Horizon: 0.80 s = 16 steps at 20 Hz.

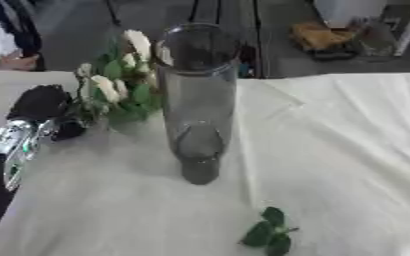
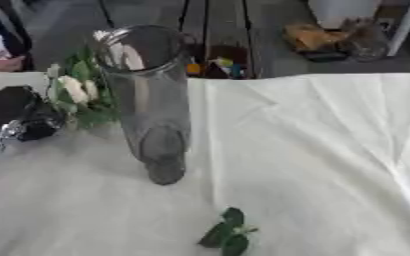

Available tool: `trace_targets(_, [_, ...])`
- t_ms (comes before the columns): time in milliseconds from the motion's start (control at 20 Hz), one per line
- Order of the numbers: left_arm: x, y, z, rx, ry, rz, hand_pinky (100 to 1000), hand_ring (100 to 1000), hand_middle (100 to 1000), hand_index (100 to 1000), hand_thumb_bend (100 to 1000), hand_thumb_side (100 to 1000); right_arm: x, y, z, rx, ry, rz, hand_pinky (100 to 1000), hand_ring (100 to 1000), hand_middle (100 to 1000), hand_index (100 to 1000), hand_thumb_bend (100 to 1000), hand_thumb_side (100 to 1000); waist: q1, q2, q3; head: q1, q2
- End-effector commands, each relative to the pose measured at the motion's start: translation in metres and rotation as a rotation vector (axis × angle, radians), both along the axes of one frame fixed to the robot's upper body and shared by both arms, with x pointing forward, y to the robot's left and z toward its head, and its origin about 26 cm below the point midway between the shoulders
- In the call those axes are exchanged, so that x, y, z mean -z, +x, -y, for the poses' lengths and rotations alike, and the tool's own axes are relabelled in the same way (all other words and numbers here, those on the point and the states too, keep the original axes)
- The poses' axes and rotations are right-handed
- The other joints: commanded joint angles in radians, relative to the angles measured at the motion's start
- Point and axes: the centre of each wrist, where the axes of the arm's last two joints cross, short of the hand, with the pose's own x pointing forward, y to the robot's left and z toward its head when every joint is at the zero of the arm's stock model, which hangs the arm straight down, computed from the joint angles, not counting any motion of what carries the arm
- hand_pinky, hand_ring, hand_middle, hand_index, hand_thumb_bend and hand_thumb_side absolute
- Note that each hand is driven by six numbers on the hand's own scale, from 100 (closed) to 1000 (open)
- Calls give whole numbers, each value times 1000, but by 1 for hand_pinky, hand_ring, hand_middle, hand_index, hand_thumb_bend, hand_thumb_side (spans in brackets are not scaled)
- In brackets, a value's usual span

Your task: Arrange flowers into the vase.

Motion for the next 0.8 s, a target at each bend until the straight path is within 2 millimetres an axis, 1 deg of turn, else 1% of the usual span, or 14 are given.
trace_targets(50, [-16,-3,-8,2,-7,13,100,100,100,100,100,492,-3,-2,1,-7,8,8,649,681,535,748,100,1000,1,-34,5,-1,7])
trace_targets(450, [-25,-6,-8,18,-61,31,100,100,100,100,100,449,-1,-3,2,-4,14,-7,650,682,535,749,100,1000,3,-49,12,-3,21])
trace_targets(650, [-28,-7,-8,16,-84,69,100,100,100,100,100,401,-1,-3,3,-5,18,-10,651,682,534,749,100,1000,3,-53,15,-8,23])
trace_targets(800, [-30,-8,-9,10,-105,120,100,100,100,100,100,391,-1,-3,3,-6,21,-13,651,682,534,749,100,1000,2,-56,17,-10,25])
